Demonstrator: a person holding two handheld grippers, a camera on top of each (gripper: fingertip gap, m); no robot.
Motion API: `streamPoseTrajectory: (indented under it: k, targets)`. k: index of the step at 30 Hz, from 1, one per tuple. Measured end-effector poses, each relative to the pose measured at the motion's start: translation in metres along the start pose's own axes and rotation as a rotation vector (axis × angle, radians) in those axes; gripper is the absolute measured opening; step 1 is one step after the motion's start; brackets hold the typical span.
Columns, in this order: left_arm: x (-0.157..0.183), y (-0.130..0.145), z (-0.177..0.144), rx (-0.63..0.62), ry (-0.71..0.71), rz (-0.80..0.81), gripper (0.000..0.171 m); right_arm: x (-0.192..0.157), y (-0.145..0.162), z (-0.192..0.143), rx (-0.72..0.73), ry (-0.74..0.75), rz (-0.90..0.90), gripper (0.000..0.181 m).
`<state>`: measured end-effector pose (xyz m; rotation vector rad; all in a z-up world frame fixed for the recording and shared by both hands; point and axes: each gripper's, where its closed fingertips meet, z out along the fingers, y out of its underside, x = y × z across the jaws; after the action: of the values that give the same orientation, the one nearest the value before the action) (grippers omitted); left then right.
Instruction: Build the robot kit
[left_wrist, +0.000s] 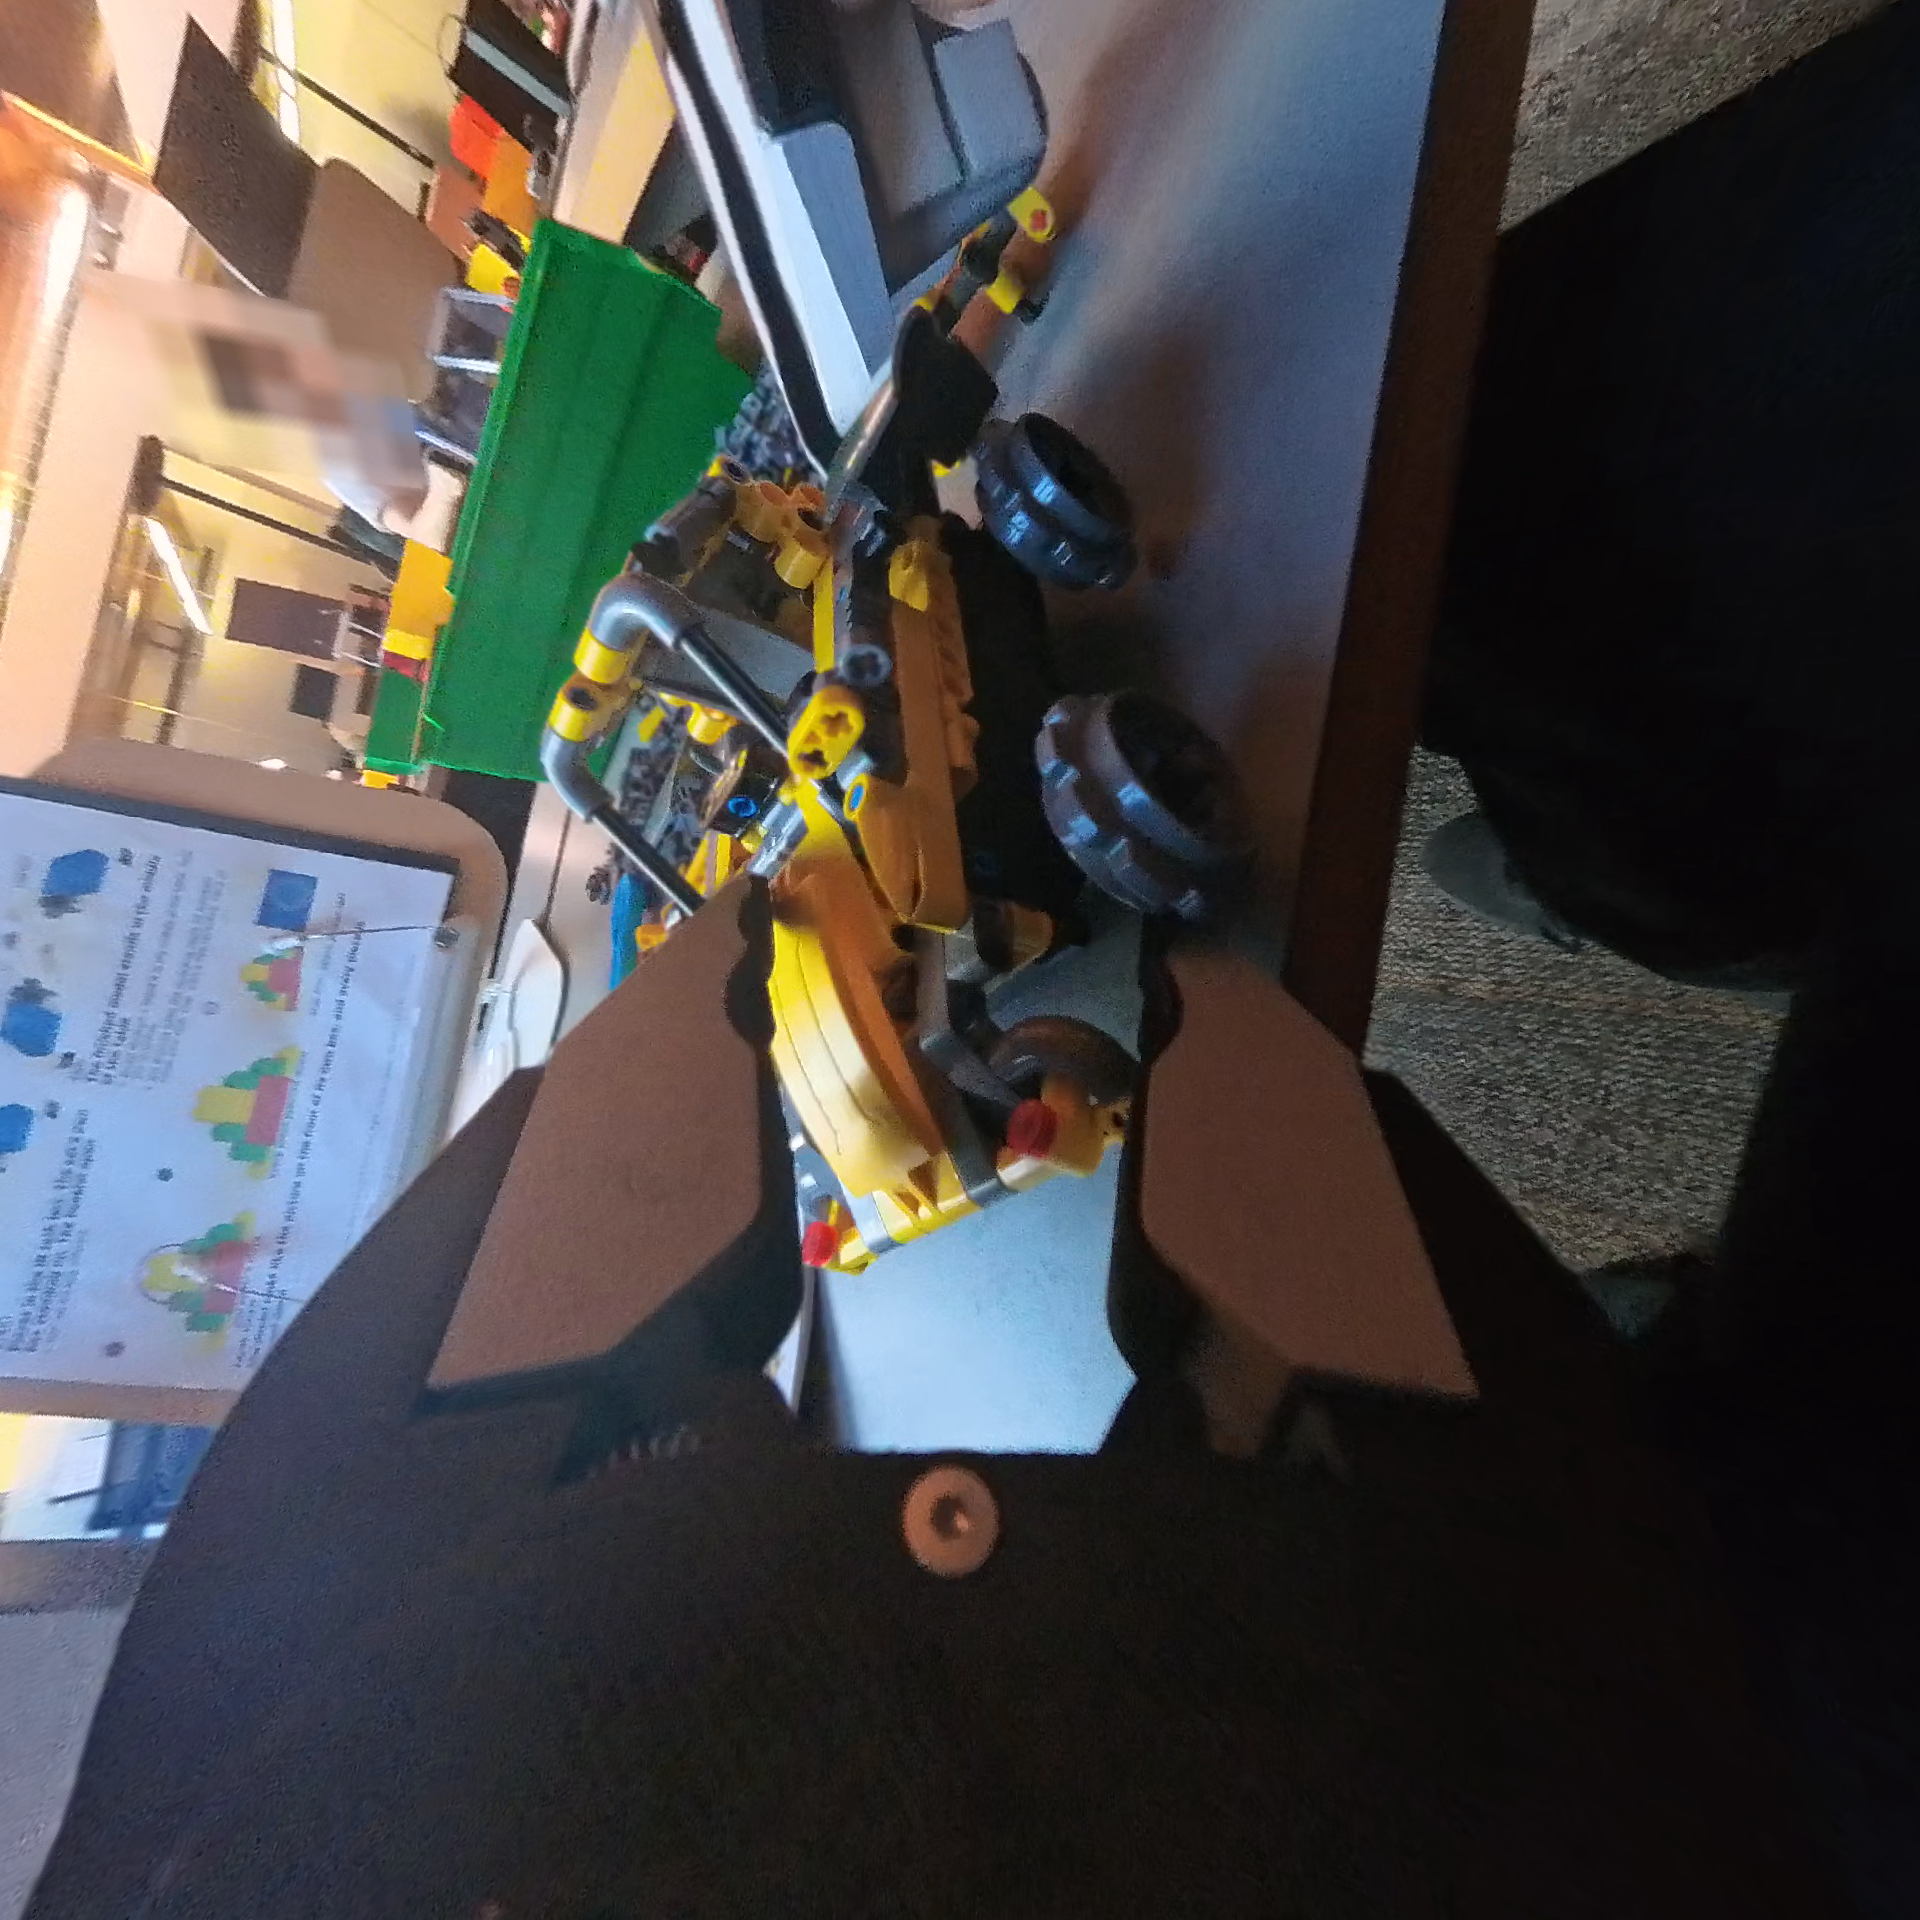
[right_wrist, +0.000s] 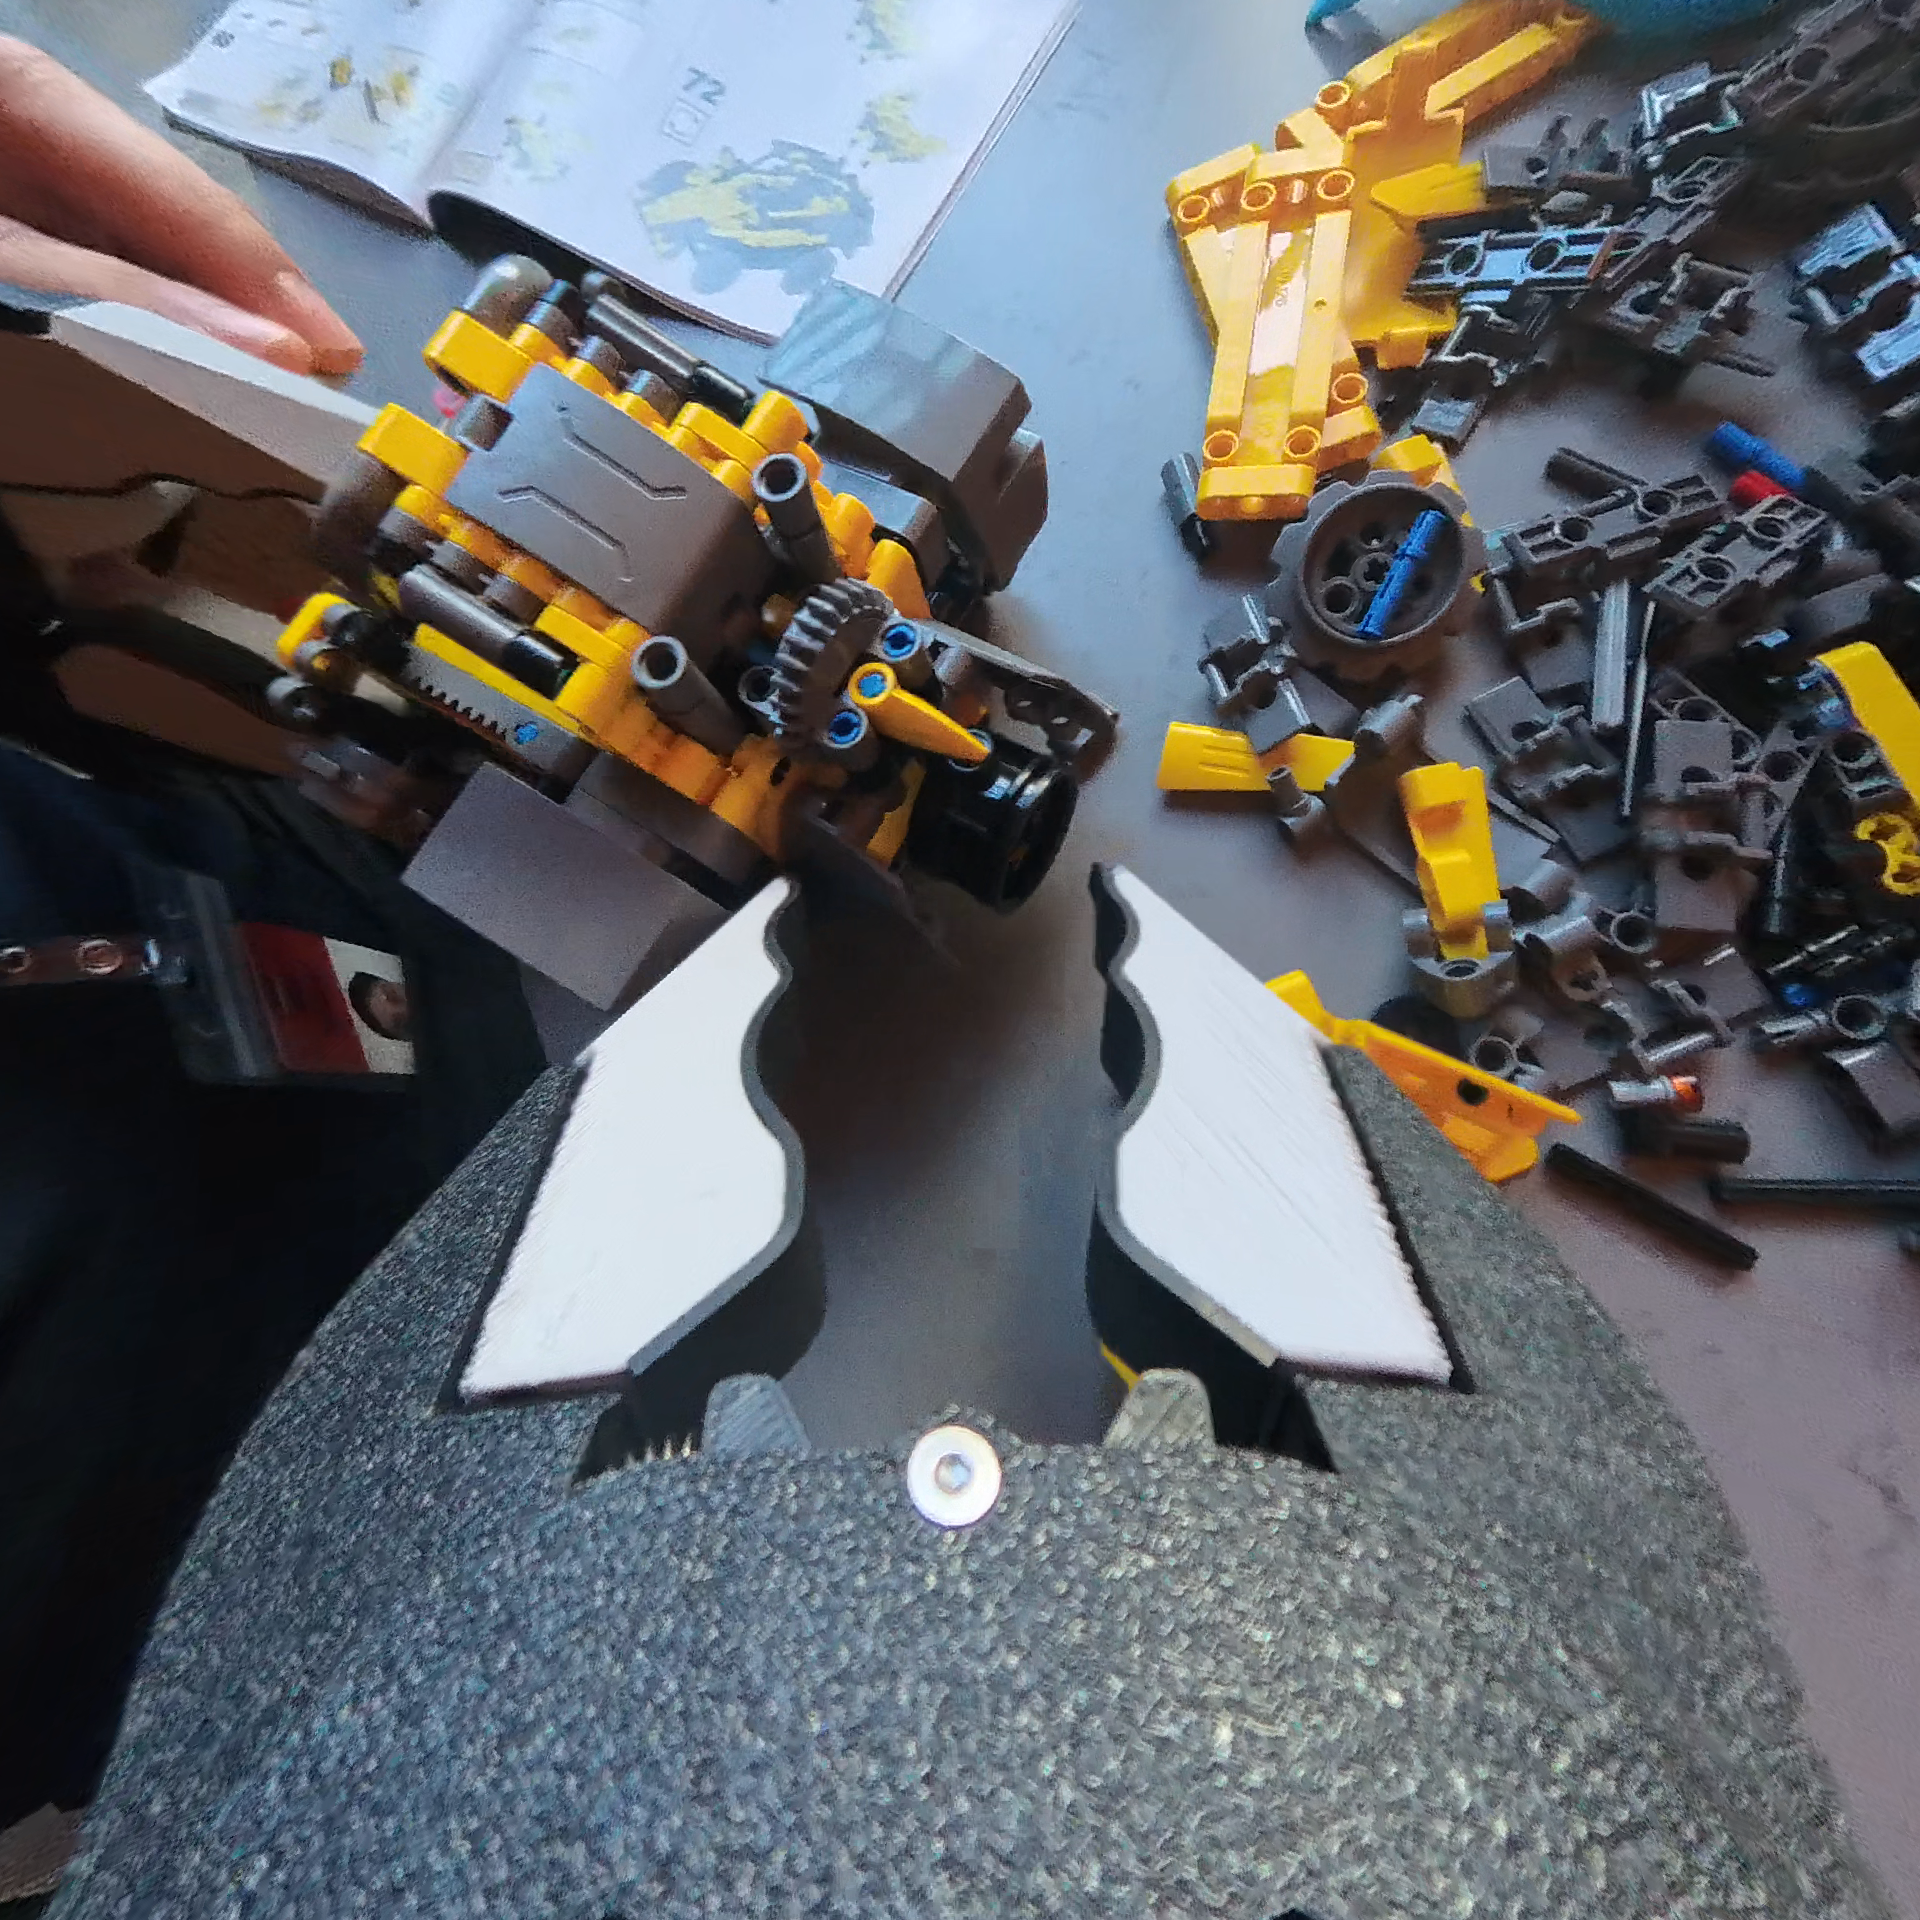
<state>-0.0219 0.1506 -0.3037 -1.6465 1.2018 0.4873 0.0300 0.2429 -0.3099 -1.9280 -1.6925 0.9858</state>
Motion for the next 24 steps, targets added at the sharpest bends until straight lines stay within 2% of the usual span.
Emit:
streamPoseTrajectory:
  k: [4,7,11,14,15,20,24]
  targets:
    - [0.001,0.001,-0.003,0.007,0.057,-0.066,0.073,-0.013,0.000,-0.001,0.049,-0.054,0.015,0.037]
    - [-0.003,0.011,-0.005,0.001,0.084,-0.059,0.075,-0.020,0.002,0.001,0.074,-0.059,0.016,0.037]
    - [-0.025,0.043,-0.009,-0.066,0.073,-0.073,0.071,-0.039,0.014,0.010,0.034,-0.080,-0.022,0.039]
    - [-0.039,0.070,-0.008,-0.140,0.070,-0.153,0.089,-0.057,0.012,0.013,0.075,-0.117,-0.042,0.056]
    - [-0.040,0.073,-0.008,-0.140,0.076,-0.181,0.089,-0.061,0.012,0.014,0.075,-0.115,-0.049,0.061]
    - [-0.036,0.077,-0.014,-0.136,0.118,-0.231,0.086,-0.067,0.018,0.013,0.046,-0.086,-0.086,0.054]
    - [-0.036,0.084,-0.032,-0.136,0.130,-0.377,0.081,-0.077,0.018,0.002,0.084,-0.117,-0.121,0.045]
